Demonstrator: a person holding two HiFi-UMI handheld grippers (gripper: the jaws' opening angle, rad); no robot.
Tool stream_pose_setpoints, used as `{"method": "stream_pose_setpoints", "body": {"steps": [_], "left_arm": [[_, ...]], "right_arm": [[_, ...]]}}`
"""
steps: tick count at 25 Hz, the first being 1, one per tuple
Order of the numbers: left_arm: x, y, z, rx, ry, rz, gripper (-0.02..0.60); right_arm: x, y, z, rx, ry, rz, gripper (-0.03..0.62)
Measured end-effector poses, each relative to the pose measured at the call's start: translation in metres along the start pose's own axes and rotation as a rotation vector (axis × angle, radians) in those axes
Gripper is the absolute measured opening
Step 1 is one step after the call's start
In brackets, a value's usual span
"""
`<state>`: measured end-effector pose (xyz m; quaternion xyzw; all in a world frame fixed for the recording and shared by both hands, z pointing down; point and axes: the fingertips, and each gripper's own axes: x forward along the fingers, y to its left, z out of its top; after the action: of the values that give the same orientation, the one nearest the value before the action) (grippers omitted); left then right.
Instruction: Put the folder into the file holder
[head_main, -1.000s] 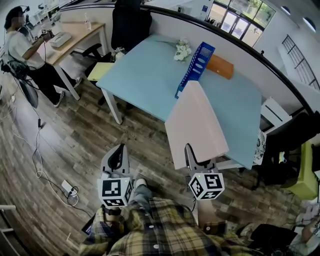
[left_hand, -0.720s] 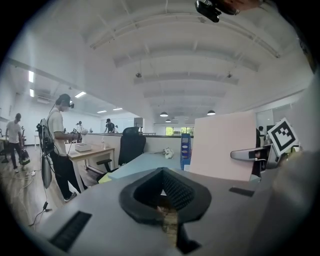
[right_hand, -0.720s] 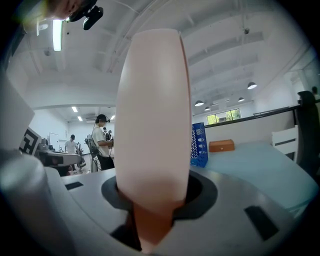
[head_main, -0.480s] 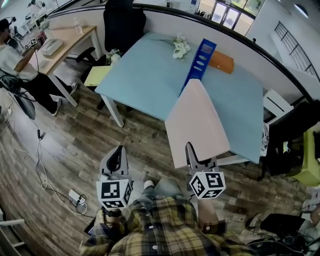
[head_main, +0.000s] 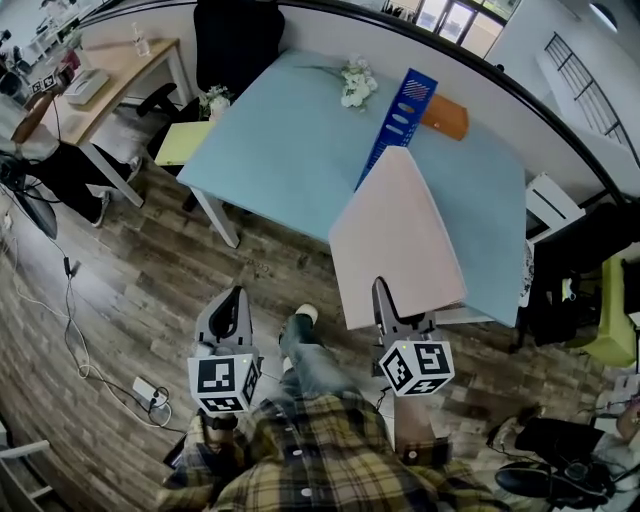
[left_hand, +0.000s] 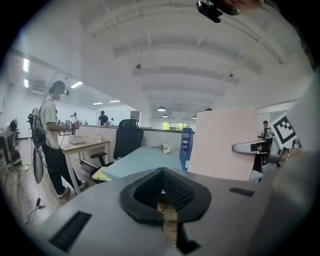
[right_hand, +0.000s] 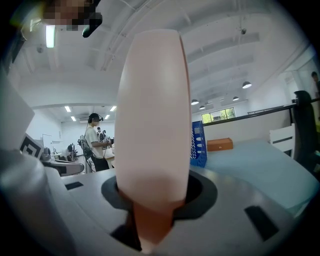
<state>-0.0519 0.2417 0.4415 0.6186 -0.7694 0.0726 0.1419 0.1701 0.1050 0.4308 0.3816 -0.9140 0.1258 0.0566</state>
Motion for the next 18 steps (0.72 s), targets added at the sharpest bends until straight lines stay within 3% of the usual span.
{"method": "stream_pose_setpoints", "body": {"steps": [6, 18], "left_arm": [[0.037, 0.009, 0.009, 0.01, 0.008, -0.022, -0.009], [0.151, 0.008, 0.076, 0.064, -0.043, -0.115, -0.009]], "right_arm": [[0.048, -0.005, 0.001, 0.029, 0.009, 0.009, 0.166], [0.132, -0.02, 0.045, 0.066, -0.045, 0.032, 0.166]]}}
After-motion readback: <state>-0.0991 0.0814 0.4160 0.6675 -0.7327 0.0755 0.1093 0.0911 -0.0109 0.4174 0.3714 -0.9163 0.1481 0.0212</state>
